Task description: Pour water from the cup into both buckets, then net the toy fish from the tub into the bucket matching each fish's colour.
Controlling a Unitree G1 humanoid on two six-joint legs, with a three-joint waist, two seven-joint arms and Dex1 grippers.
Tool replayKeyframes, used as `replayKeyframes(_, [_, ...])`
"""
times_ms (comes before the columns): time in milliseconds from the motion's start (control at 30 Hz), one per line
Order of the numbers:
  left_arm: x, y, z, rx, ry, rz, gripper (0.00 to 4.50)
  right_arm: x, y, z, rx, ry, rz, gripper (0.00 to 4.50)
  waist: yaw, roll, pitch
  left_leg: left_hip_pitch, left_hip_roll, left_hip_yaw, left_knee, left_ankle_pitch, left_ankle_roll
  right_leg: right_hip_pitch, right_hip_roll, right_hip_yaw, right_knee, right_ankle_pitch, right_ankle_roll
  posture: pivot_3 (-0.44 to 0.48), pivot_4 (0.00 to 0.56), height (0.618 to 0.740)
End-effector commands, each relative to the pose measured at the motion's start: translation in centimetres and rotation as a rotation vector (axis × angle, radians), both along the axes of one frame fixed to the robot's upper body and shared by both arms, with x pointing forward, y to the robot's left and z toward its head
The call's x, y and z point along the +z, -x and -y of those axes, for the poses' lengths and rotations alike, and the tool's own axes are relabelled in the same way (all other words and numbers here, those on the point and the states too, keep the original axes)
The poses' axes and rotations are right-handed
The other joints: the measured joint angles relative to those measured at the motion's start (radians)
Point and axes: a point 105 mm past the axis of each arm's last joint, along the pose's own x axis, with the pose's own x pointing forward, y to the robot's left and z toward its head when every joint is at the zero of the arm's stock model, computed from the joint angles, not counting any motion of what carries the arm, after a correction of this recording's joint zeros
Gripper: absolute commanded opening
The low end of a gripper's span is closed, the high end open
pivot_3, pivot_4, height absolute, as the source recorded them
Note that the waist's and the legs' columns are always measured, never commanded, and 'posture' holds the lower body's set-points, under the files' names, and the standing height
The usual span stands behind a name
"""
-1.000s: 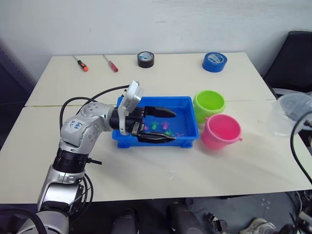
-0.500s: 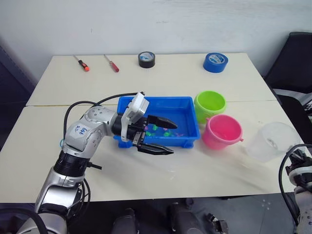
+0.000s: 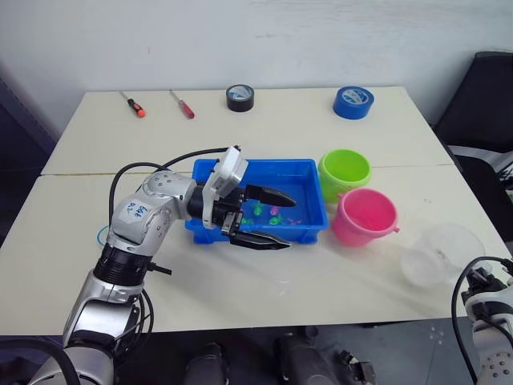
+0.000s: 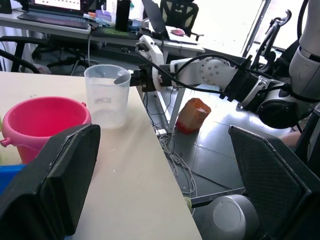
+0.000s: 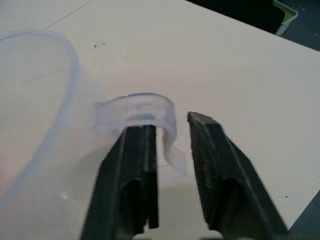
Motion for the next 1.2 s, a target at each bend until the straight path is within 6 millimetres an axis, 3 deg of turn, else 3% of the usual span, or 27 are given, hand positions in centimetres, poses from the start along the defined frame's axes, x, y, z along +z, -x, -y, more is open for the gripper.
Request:
replayKeyframes(33, [0.7, 0.4, 0.0, -0.028, 0.005, 0.044, 4.5, 0.6, 1.5, 0.3, -0.034, 0.032, 0.008, 2.99, 0.001, 0.0, 0.0, 0.0, 0.0, 0.0, 0.0, 0.0, 0.0, 0.0, 0.0, 0.0, 0.0, 0.0, 0.0, 0.0, 0.15, 0.74])
replayKeyframes(133, [0.7, 0.4, 0.1, -0.036, 0.01, 0.034, 4.5, 1.0, 3.2, 0.1, -0.045, 0.063, -0.015, 4.44, 0.004, 0.0, 0.0, 0.0, 0.0, 0.0, -0.002, 0.0, 0.0, 0.0, 0.0, 0.0, -0.001, 0.0, 0.0, 0.0, 0.15, 0.74])
replayKeyframes(367, [0.9, 0.3, 0.5, -0.057, 0.041, 0.003, 4.5, 4.3, 6.4, -0.9, -0.046, 0.224, -0.057, 4.44, 0.004, 0.0, 0.0, 0.0, -0.001, 0.0, -0.004, 0.0, 0.0, 0.0, -0.001, -0.001, -0.002, 0.0, 0.0, 0.0, 0.15, 0.74])
replayKeyframes(533, [0.9, 0.0, 0.6, -0.044, 0.053, -0.018, 4.5, 8.7, 7.2, -0.9, -0.038, 0.353, 0.006, 4.44, -0.001, 0.0, 0.0, 0.001, -0.001, 0.0, -0.006, 0.0, 0.0, 0.0, -0.001, 0.0, -0.003, 0.0, 0.0, 0.0, 0.15, 0.74])
replayKeyframes(633, [0.6, -0.4, 0.3, 0.0, 0.052, -0.025, 4.5, 13.4, 4.9, -3.2, 0.188, 0.406, 0.176, 4.44, -0.003, 0.0, 0.0, 0.001, -0.002, 0.001, -0.006, 0.0, 0.0, 0.0, -0.002, 0.0, -0.004, 0.0, 0.0, 0.0, 0.15, 0.74])
replayKeyframes(733, [0.4, -1.1, -0.6, 0.081, 0.05, -0.033, 4.5, 15.5, 2.5, -7.2, 0.518, 0.448, 0.215, 4.44, -0.003, 0.0, 0.0, 0.003, -0.002, 0.001, -0.007, 0.001, 0.001, 0.002, -0.001, 0.001, -0.004, 0.0, 0.001, 0.0, 0.15, 0.74])
replayKeyframes(967, [-1.5, -2.7, -6.5, 0.443, 0.053, -0.068, 4.5, 16.8, -1.4, -16.5, 1.215, 0.556, 0.235, 4.44, -0.005, -0.005, 0.002, 0.005, 0.001, 0.001, -0.01, 0.001, 0.0, 0.002, 0.003, 0.003, -0.006, 0.0, 0.001, 0.0, 0.15, 0.74])
replayKeyframes(1100, [-3.6, -1.6, -11.8, 0.736, 0.047, -0.098, 4.5, 16.0, -3.1, -20.8, 1.482, 0.575, 0.259, 4.44, -0.005, -0.01, 0.004, 0.004, 0.003, 0.002, -0.009, 0.0, -0.001, 0.002, 0.001, 0.002, -0.007, 0.0, 0.001, 0.0, 0.15, 0.74])
replayKeyframes(1200, [-5.7, 0.4, -16.3, 0.978, 0.024, -0.135, 4.5, 15.0, -4.1, -22.9, 1.606, 0.57, 0.278, 4.44, 0.0, -0.012, 0.004, 0.003, 0.003, 0.0, -0.009, -0.001, -0.001, 0.001, -0.002, -0.002, -0.008, 0.0, 0.0, 0.0, 0.15, 0.74])
